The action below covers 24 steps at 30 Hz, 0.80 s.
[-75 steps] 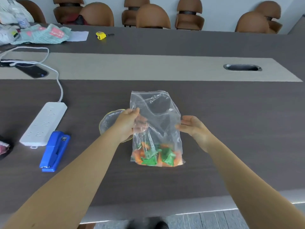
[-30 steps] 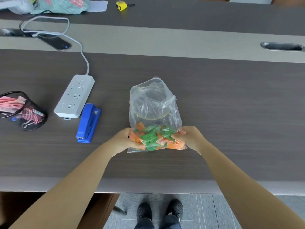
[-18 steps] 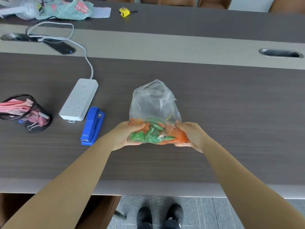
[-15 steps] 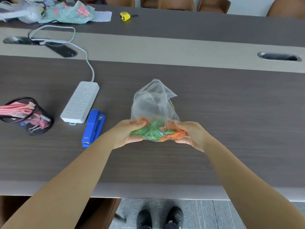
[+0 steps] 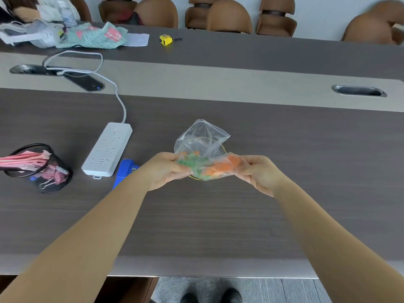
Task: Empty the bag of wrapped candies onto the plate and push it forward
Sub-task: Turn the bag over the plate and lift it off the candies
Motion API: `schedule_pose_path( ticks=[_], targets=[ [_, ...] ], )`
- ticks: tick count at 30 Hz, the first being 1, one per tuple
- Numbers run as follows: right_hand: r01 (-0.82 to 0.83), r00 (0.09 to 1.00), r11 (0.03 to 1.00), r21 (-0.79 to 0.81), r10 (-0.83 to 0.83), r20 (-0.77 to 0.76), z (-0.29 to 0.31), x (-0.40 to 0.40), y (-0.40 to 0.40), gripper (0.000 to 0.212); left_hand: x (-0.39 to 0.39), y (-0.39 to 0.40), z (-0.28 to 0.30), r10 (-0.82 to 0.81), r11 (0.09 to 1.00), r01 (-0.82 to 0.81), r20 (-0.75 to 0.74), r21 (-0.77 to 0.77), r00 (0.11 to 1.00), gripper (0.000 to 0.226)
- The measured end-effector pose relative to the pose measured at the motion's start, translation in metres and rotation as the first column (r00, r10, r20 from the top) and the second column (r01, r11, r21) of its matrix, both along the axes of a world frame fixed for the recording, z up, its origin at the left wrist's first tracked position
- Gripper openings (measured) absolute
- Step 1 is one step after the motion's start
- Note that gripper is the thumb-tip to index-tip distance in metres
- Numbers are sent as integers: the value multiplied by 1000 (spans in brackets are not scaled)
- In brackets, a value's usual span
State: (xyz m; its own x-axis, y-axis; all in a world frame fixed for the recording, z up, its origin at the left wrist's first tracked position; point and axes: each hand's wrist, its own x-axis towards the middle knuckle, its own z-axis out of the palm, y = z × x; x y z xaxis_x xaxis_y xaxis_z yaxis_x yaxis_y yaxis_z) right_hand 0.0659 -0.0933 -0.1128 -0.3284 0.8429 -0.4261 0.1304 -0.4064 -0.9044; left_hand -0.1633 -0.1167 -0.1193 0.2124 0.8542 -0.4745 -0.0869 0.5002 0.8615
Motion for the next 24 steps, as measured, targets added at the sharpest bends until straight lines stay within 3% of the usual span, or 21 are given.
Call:
schedule_pose_path(
  ticks=[5,9,11,14,18,24],
  targets=[
    [136,965,979,154,-166,201,8,-7,7,26,-4,12,7,33,999,-33,5,-18,999,46],
    [98,909,954,284,-201,364,14,-10,13,29,-5,20,13,103,994,-94,-256,48,961,40],
    [114,908,949,292,-219,357,17,-11,16,27,-3,24,16,137,988,-102,-378,112,916,29],
    [191,930,955,229,-251,269,22,-13,20,20,-3,28,21,210,970,-142,-389,198,897,12],
    [255,951,955,154,-276,140,31,-15,26,21,-6,32,22,262,952,-182,-346,247,901,22],
    [205,956,972,115,-224,190,39,-21,34,14,-3,40,30,226,972,-186,-357,142,906,22]
  ],
)
